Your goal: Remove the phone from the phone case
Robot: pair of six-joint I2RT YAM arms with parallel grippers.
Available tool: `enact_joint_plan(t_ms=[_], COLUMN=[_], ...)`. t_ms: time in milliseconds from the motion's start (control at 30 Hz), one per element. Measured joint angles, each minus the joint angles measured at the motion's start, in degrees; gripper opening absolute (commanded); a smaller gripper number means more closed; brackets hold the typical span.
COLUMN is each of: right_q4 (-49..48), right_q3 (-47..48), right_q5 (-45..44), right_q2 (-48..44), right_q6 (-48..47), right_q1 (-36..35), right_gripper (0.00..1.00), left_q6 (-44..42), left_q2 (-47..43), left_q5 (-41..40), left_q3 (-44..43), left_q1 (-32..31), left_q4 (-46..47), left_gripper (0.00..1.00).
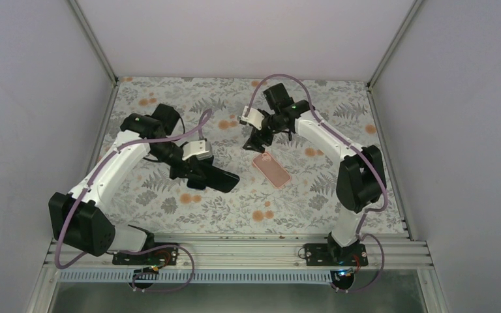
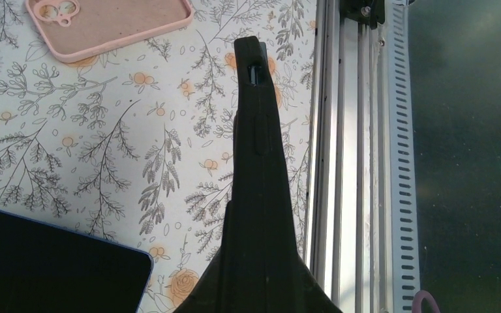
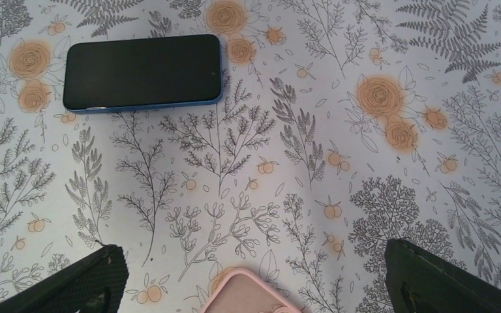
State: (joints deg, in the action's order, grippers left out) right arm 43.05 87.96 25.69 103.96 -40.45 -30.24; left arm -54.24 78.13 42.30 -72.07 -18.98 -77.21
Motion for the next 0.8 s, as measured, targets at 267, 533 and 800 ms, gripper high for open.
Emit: enact_joint_plan(t_ms=[267,533,800], right_q4=[1.16,3.41,4.13], right_q3=[-4.31,-12.28,-14.29], right_q5=[2.12,4.24,4.72], right_q2=[-4.59,-14.78,-14.86], right_q6=[-1.27,-1.31,-1.2], right_q1=[-1.14,-8.37,-8.33], right_gripper=[0.97,0.96,0.96], left_q6=[-0.13,-0.46,-0.39], left_q2=[0.31,2.69,3.21], left_q5=[0.13,1.16,1.97], left_q3=[-0.46,-1.95,-3.19], left_q1=[0.0,0.0,0.0], left_q4=[-0.55,-1.07,-1.01], left_gripper=[0.02,0.02,0.02])
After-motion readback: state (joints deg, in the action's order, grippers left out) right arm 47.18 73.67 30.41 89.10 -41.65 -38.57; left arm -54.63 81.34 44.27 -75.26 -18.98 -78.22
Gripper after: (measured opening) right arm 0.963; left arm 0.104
